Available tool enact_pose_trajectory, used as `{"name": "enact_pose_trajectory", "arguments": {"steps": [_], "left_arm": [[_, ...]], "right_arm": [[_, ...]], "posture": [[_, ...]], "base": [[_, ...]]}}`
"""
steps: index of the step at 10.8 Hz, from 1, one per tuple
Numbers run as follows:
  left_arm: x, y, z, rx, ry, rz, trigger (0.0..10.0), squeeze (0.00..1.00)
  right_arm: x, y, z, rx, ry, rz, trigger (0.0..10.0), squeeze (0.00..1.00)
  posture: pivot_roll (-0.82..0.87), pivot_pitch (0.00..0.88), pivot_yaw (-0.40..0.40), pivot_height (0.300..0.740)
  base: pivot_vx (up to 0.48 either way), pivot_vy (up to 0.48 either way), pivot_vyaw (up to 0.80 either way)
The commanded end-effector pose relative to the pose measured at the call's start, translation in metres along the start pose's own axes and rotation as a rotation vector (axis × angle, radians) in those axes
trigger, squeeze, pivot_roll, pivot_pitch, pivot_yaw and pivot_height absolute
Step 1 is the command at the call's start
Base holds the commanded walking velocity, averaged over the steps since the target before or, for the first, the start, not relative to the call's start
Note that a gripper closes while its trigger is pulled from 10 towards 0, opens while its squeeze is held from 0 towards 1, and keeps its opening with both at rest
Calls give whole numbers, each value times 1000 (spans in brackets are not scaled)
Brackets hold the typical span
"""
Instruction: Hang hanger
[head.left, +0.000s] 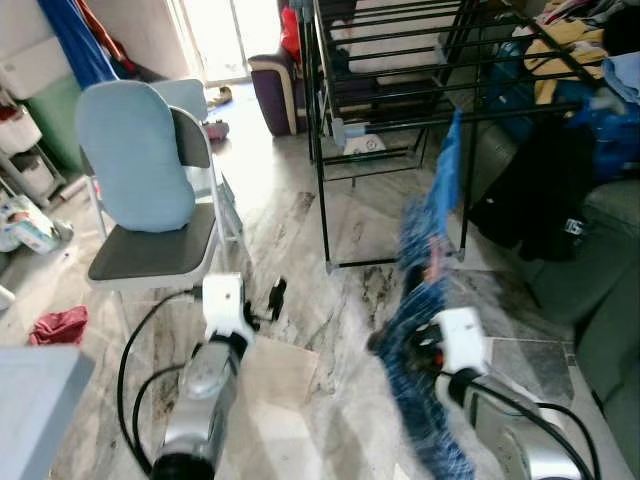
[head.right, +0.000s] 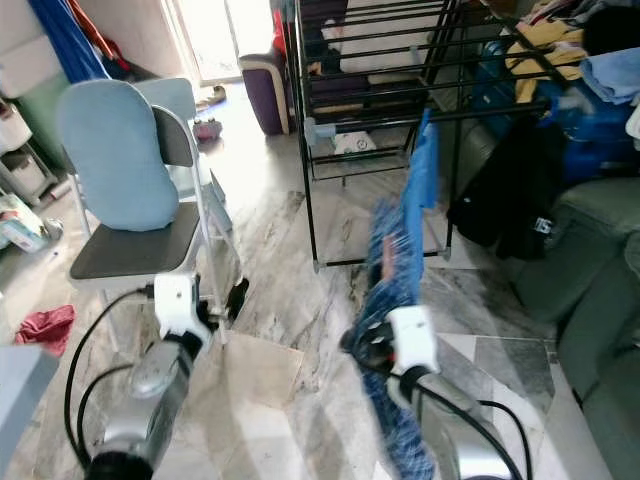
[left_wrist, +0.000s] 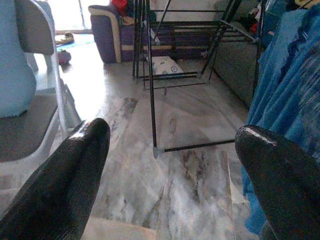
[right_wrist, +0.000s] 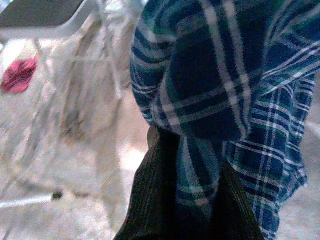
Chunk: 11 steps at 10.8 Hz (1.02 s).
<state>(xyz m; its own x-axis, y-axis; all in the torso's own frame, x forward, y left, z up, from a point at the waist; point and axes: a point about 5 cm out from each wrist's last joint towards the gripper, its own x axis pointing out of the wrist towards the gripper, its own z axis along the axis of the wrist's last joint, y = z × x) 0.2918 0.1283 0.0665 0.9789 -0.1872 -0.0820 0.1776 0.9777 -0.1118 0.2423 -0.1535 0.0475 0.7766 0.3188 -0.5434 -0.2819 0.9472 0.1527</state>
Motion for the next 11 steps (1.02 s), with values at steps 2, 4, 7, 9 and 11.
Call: {"name": "enact_pose_trajectory", "arguments": {"steps": [2,4,7,9,11], "left_arm": [[0,11,-1,21,11,26,10000,0],[2,4,-3,22,17,13,10000,0],[4,-2,-4,31,21,-5,10000,0],[6,-6,-6,25,39,-5,10000,0],[5,-9,-7,19,41,-10,10000,0]], "right_arm": [[4,13,1,0,14,86,10000,0],[4,6,3,2,4,45,10000,0],[4,-5,13,9,-48,-32,10000,0],[4,-7,16,13,-68,-49,10000,0],[3,-10,19,-4,-85,-73,10000,0]], "posture": [[-246,0,118,740],[-258,0,129,740],[-265,0,136,740],[-265,0,136,740],[-265,0,140,740]], "base": [[384,279,0],[392,277,0],[432,92,0],[330,-337,0],[144,-412,0]]}}
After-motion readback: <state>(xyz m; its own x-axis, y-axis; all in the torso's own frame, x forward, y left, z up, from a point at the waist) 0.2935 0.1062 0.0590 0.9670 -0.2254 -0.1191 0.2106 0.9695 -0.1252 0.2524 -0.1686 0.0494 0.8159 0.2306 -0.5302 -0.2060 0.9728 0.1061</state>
